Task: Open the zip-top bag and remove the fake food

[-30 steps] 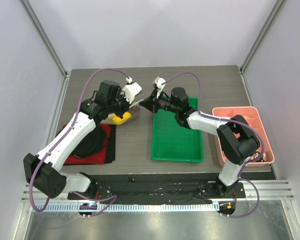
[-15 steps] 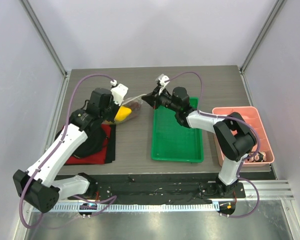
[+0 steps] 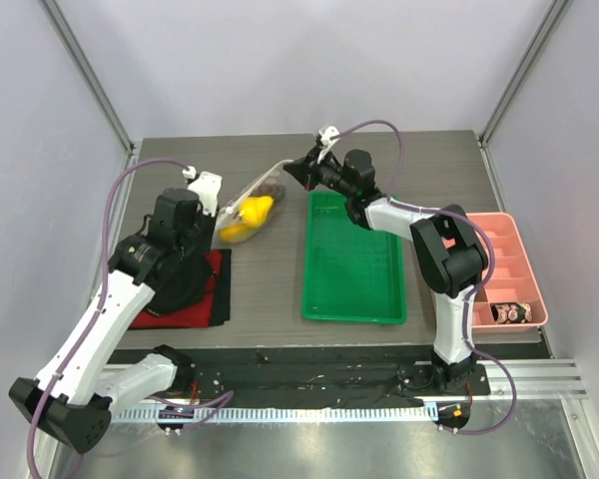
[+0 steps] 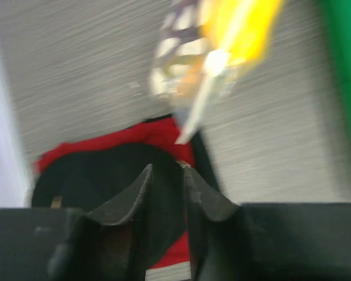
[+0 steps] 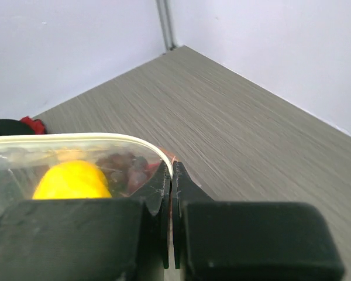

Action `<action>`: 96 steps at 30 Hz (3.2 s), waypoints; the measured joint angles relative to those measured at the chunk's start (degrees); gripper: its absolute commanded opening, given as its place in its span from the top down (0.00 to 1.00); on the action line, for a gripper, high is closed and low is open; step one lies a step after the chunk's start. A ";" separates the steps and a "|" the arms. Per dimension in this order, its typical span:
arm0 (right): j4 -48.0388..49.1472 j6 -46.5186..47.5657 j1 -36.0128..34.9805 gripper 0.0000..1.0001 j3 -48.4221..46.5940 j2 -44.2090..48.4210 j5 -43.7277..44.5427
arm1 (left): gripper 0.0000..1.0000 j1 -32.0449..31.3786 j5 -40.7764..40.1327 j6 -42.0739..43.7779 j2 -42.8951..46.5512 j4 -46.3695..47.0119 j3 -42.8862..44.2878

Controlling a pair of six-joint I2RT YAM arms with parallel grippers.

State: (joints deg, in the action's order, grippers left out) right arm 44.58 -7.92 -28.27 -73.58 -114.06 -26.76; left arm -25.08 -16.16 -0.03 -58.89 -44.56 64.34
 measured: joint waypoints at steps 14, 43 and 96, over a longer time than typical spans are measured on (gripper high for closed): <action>7.37 -5.38 0.63 0.99 -5.70 -5.09 -23.58 | 0.47 8.13 24.06 -16.94 -17.88 4.46 20.72; 3.15 1.62 0.70 0.99 -7.85 -5.22 -31.63 | 0.82 10.56 37.66 -20.57 -33.81 6.19 24.79; -5.66 11.04 0.48 0.99 -5.64 -2.78 -23.82 | 0.18 32.87 24.68 -80.37 -23.98 -27.74 16.00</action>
State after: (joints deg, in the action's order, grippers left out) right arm 38.92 3.11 -27.79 -79.22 -116.84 -50.59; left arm 7.79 8.51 -80.40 -82.87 -72.29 80.34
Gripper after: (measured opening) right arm 0.032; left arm 0.851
